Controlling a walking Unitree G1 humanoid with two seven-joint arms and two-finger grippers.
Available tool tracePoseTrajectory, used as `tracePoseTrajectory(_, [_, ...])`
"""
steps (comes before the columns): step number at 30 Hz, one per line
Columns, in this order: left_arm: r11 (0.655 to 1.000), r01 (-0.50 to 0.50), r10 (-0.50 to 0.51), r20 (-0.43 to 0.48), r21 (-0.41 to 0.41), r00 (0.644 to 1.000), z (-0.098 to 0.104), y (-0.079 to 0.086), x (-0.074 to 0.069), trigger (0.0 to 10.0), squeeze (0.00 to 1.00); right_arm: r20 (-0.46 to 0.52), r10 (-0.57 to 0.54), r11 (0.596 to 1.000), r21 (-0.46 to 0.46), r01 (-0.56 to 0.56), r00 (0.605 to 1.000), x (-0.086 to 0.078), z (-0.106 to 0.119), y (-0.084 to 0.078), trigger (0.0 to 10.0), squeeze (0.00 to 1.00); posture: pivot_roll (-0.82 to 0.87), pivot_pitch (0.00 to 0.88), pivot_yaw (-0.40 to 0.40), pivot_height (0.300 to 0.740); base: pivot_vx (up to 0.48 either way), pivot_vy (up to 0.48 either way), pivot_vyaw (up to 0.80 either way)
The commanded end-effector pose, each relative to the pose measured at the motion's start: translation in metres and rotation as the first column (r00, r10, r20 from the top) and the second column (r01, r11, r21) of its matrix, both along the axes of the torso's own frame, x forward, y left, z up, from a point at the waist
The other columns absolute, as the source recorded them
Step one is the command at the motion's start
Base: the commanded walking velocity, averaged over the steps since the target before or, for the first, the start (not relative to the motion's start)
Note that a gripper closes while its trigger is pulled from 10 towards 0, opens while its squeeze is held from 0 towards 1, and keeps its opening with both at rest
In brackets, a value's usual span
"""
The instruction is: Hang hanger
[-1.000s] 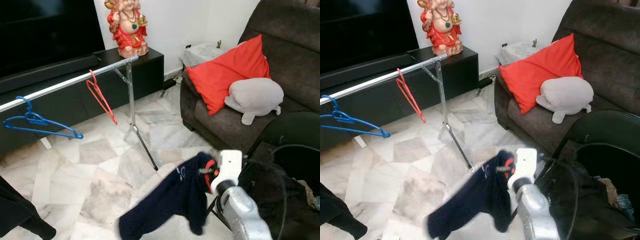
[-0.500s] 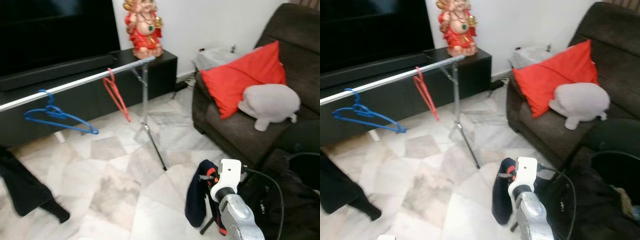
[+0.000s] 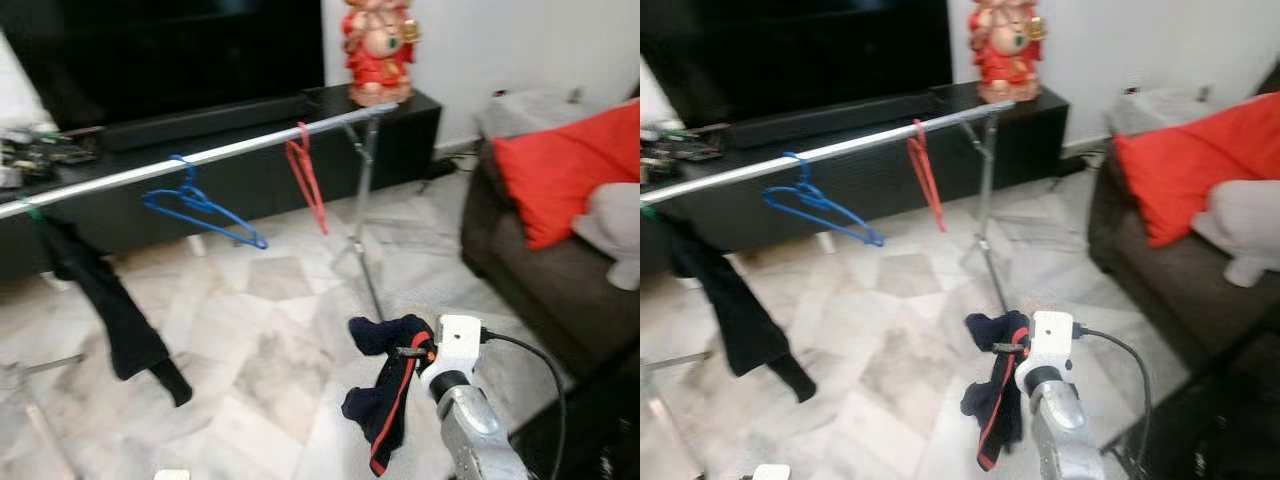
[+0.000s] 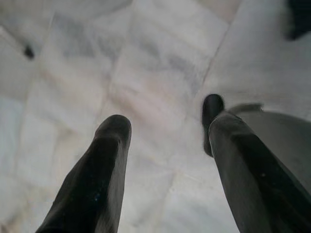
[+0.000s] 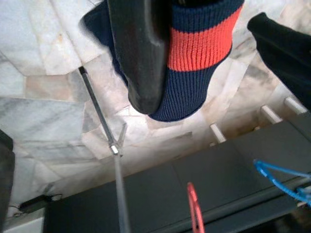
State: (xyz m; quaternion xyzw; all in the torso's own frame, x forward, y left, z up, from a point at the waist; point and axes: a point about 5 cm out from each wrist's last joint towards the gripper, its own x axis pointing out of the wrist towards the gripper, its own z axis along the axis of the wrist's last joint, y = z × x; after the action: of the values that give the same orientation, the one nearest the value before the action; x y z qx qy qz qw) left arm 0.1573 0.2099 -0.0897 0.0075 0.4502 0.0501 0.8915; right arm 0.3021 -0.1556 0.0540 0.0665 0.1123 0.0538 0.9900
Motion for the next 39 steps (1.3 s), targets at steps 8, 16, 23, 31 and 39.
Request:
tracePoseTrajectory(8, [0.999,-0.032,0.032,0.009,0.014,0.999,0.0,0.003,-0.002,10.0,0.0,-0.164,-0.071,0.997,0.031,0.077,0.984,0.002,-0.019,-0.003,10.0,0.0,-0.06,0.103,0.053,0.721,0.0,0.0,0.0])
tracePoseTrajectory(16, [1.0,-0.026,0.024,0.229,0.006,0.973,0.023,0.014,0.031,10.0,0.0,-0.336,-0.095,0.993,0.033,0.113,0.937,-0.011,-0.05,-0.006,10.0,0.0,-0.05,0.123,0.054,0.721,0.0,0.0,0.0])
tracePoseTrajectory(23, [0.999,0.017,-0.035,0.444,0.043,0.896,0.058,0.027,0.069,10.0,0.0,-0.435,-0.14,0.982,0.056,0.183,0.89,-0.018,-0.064,-0.008,10.0,0.0,-0.05,0.13,0.057,0.721,0.0,0.0,0.0])
tracePoseTrajectory(31, [0.998,0.029,-0.061,0.606,0.063,0.793,0.084,0.019,0.082,10.0,0.0,-0.432,-0.153,0.978,0.06,0.198,0.889,-0.023,-0.071,-0.008,10.0,0.0,-0.05,0.127,0.056,0.721,0.0,0.0,0.0])
tracePoseTrajectory(39, [0.997,0.02,-0.069,0.676,0.079,0.733,0.102,0.012,0.072,10.0,0.0,-0.385,-0.171,0.974,0.071,0.214,0.907,-0.026,-0.073,-0.011,10.0,0.0,-0.04,0.116,0.057,0.721,0.0,0.0,0.0])
